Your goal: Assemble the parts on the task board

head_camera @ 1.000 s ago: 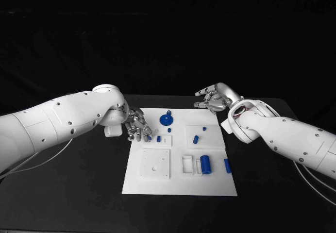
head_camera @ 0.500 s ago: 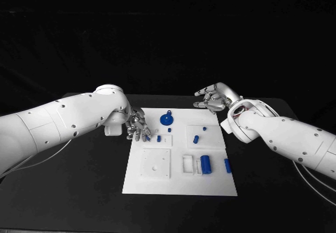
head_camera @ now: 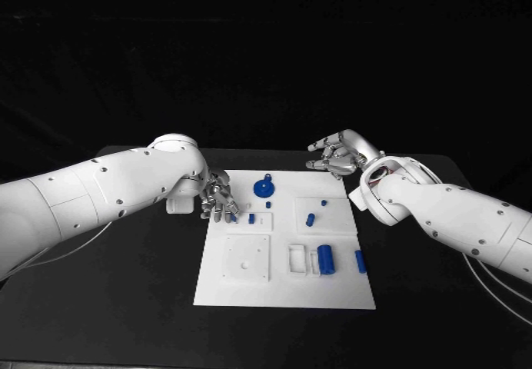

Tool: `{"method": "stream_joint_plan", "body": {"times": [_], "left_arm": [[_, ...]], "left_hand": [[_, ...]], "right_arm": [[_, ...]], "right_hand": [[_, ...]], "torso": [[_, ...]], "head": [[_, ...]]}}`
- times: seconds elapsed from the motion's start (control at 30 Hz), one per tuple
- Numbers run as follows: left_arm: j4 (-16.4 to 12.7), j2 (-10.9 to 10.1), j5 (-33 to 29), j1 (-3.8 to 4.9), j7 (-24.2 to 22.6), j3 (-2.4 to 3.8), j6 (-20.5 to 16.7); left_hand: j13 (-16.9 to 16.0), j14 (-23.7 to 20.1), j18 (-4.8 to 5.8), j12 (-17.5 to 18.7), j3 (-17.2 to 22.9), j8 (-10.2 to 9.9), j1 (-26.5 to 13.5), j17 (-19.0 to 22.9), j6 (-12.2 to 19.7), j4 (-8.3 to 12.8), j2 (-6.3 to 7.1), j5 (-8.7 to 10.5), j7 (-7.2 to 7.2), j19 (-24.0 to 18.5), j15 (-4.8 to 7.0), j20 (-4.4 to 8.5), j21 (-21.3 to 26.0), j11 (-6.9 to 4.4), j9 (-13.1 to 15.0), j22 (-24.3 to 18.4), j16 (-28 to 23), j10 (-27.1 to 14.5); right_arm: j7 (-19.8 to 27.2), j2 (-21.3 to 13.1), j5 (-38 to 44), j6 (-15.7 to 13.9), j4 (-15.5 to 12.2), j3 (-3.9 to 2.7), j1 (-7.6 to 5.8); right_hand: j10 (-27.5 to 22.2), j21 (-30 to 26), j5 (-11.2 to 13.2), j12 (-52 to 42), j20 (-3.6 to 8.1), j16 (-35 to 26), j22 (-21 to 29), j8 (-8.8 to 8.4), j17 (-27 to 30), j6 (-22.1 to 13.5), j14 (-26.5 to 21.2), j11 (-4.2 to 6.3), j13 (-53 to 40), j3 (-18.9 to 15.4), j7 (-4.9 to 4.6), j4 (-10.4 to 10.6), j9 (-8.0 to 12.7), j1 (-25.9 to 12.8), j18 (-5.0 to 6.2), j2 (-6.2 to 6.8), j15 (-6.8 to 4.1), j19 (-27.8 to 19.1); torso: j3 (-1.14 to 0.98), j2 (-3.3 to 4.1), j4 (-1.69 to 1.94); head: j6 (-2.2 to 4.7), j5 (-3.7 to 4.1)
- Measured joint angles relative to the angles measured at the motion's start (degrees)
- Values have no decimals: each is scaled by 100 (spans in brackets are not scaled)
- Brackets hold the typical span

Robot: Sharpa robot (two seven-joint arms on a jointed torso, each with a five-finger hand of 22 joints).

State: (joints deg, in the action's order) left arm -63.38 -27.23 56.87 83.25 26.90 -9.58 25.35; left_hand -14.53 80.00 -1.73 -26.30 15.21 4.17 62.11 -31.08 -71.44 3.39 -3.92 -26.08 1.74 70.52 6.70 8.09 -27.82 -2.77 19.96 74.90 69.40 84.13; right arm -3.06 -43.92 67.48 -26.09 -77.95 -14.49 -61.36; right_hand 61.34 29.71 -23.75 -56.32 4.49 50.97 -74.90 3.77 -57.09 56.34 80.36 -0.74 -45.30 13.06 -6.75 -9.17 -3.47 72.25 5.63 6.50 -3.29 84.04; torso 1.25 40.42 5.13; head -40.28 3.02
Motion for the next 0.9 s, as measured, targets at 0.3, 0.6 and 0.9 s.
{"method": "stream_joint_plan", "body": {"times": [0.3,0.6,0.9], "left_arm": [[-6,19,-19,0,-26,-13,-15],[-76,10,-25,0,-30,-18,-49],[-123,-5,-20,0,-33,-18,-58]], "left_hand": [[0,-5,0,0,0,0,0,1,0,0,0,-2,0,-20,-8,-20,0,0,-1,2,0,0],[-4,4,1,0,0,0,1,0,0,1,2,-2,0,-20,-18,-20,0,1,5,4,0,-1],[-4,4,0,0,0,0,24,-13,0,1,25,-1,0,-20,-20,-20,0,1,5,3,0,-1]], "right_arm": [[0,6,0,3,4,0,0],[0,10,0,5,9,1,0],[1,13,0,10,13,1,1]], "right_hand": [[0,0,0,0,0,0,0,0,0,0,0,0,0,0,0,0,0,0,0,0,0,0],[0,0,0,0,0,0,0,0,0,0,0,0,0,0,0,0,0,0,0,0,0,0],[0,0,0,0,0,0,0,0,0,0,0,0,0,0,0,0,0,0,0,0,0,0]], "torso": [[-4,-3,1],[-5,-5,1],[-3,-4,4]], "head": [[-5,4],[-4,14],[-2,9]]}}
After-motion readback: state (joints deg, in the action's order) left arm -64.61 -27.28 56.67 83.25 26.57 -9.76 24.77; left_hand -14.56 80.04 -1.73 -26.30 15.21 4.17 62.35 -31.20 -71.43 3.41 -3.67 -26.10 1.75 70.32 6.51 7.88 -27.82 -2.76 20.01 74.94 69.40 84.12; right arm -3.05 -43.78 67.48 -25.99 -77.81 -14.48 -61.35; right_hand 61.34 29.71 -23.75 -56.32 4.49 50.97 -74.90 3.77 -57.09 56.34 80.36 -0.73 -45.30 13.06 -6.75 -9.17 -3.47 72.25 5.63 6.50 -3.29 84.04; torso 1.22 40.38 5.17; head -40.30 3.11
